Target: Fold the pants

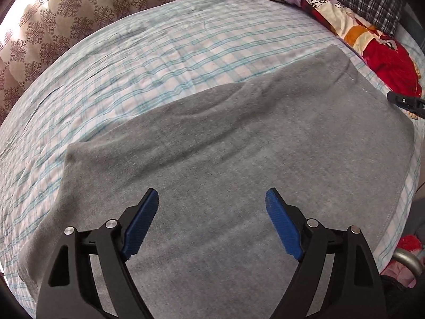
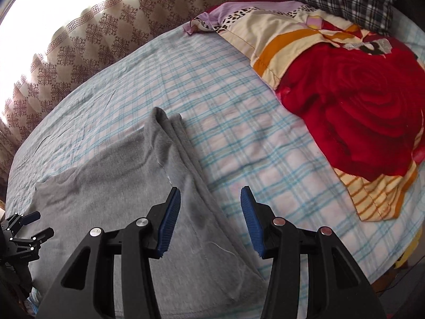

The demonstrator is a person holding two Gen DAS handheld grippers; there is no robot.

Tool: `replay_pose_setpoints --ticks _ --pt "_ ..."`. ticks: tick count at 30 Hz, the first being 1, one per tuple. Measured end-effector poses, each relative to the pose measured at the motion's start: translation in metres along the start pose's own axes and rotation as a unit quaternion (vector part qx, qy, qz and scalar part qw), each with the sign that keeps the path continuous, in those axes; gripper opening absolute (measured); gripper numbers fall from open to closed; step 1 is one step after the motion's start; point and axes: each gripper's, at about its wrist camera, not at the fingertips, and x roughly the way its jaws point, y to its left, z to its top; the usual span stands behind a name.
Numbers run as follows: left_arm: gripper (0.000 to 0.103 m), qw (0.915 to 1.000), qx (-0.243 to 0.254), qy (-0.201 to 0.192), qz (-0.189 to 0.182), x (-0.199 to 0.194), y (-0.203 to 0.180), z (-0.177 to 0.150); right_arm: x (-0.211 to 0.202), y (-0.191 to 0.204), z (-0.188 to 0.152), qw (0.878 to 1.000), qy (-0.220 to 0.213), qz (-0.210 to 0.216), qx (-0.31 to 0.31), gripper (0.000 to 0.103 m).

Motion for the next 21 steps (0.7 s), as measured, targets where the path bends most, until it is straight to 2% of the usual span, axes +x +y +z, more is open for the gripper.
replay_pose_setpoints --ticks 3,7,17,21 --pt "0.084 0.9998 0.007 -0.004 -0.016 -0.002 -0.017 0.01 0.0 -0.012 -0.016 1.0 0.017 0.011 0.013 0.048" --pt "0.084 0.9993 0.021 -0.008 -0.029 -0.005 -0.037 0.024 -0.004 -0.021 -0.03 0.999 0.025 0.032 0.021 0.054" --pt "0.084 0.9971 0.034 0.003 -0.068 0.001 -0.077 0.05 -0.006 -0.029 -0.046 0.992 0.051 0.105 0.039 0.053" --pt "0.084 0.9961 0.037 0.009 -0.08 0.004 -0.092 0.062 -0.006 -0.029 -0.05 0.991 0.045 0.114 0.044 0.052"
